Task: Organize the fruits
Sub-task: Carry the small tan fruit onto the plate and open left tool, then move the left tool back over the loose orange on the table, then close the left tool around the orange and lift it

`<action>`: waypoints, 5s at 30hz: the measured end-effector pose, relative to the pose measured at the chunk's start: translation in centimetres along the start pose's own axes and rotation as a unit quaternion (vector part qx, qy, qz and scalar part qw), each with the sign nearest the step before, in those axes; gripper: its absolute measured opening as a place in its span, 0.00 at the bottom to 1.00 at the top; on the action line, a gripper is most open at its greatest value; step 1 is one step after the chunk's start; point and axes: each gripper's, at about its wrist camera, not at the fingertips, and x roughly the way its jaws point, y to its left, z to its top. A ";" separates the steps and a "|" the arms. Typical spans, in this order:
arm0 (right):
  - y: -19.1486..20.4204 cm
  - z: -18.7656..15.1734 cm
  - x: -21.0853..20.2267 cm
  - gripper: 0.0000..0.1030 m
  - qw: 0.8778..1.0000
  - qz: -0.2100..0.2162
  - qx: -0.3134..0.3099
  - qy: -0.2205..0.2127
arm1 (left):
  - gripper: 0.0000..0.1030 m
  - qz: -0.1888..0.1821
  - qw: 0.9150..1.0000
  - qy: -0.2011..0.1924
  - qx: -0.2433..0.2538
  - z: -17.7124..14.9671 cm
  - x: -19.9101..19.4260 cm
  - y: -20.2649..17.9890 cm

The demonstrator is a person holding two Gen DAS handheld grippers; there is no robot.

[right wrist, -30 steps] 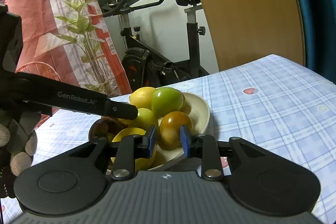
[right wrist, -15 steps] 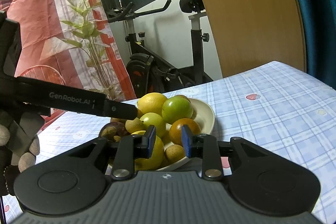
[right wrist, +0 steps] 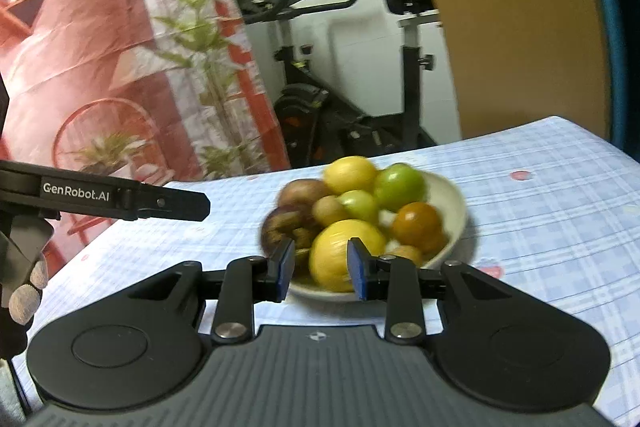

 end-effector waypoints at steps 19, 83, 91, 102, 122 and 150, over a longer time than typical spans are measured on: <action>6.3 0.0 0.5 0.37 0.997 0.040 -0.049 0.045 | 0.79 0.031 0.998 -0.026 -0.044 -3.6 -6.7 5.3; 9.0 -1.9 2.6 0.37 0.986 0.057 -0.100 0.120 | 0.68 -0.035 0.990 0.019 -0.134 -7.2 -4.2 9.1; 9.2 -2.0 2.5 0.37 0.985 0.062 -0.104 0.124 | 0.63 -0.042 0.989 0.027 -0.136 -7.4 -3.7 8.9; 8.8 -1.8 0.9 0.38 0.983 0.056 -0.107 0.135 | 0.62 -0.054 0.989 0.029 -0.131 -7.6 -3.7 8.6; 7.7 -4.4 0.2 0.44 0.978 0.066 -0.080 0.179 | 0.62 -0.145 0.983 0.065 -0.089 -8.2 -1.8 4.3; 7.4 -4.7 3.5 0.43 0.976 0.124 -0.088 0.156 | 0.39 -0.151 0.978 0.129 -0.063 -7.3 3.6 1.7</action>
